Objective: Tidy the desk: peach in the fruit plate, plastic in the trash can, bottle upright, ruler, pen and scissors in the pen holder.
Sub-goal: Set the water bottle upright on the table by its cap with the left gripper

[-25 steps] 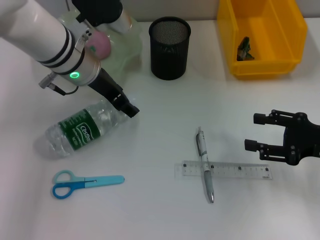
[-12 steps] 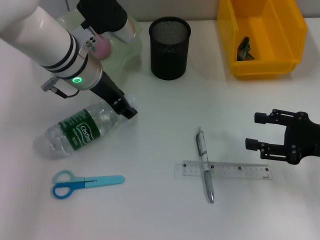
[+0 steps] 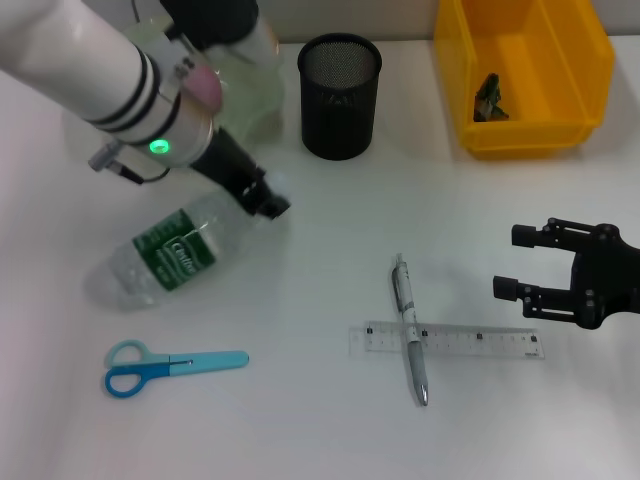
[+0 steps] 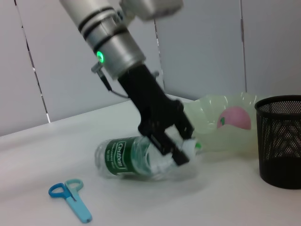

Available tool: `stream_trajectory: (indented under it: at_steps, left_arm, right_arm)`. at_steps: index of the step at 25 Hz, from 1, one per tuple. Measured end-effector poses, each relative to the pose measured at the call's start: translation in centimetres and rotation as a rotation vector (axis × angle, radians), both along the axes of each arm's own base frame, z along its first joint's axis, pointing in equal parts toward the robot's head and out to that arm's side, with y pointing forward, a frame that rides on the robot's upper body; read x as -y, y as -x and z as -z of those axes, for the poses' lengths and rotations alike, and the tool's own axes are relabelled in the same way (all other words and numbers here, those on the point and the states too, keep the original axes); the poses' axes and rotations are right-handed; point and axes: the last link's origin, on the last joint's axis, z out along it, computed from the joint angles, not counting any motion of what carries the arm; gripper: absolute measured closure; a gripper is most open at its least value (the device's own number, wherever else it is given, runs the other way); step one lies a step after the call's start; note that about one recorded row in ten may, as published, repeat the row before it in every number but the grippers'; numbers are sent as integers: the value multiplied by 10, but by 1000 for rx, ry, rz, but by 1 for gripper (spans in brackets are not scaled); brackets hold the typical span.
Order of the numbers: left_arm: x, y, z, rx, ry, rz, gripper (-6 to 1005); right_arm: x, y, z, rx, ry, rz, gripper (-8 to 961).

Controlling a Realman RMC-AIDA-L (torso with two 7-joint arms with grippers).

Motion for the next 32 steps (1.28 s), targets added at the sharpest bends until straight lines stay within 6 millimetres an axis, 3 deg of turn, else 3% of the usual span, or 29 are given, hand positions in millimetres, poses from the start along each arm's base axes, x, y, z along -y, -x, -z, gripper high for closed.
stream_trajectory:
  at_steps: [3, 6, 8, 9, 14, 19, 29, 32]
  left_arm:
    - [2, -8, -9, 65, -12, 24, 553]
    - [7, -14, -36, 222, -41, 58, 553]
    - [7, -14, -36, 222, -41, 58, 553]
    - [10, -13, -50, 322, -49, 66, 553]
    - [14, -9, -60, 413, -52, 79, 553]
    - [29, 6, -73, 569, -85, 140, 553]
    - [43, 23, -78, 635, -118, 183, 554]
    - [52, 41, -90, 666, -177, 186, 554]
  right_arm:
    - [0, 0, 0, 0, 0, 0, 213]
    - [0, 1, 1, -1, 5, -3, 213]
    - [0, 1, 2, -1, 6, -4, 213]
    - [0, 1, 2, -1, 7, -5, 213]
    - [-2, 3, 2, -1, 9, -8, 213]
    - [-3, 4, 2, -1, 9, -10, 213]
    - [-5, 8, 4, -10, 11, -20, 213]
    - [-6, 10, 6, -11, 15, -25, 213]
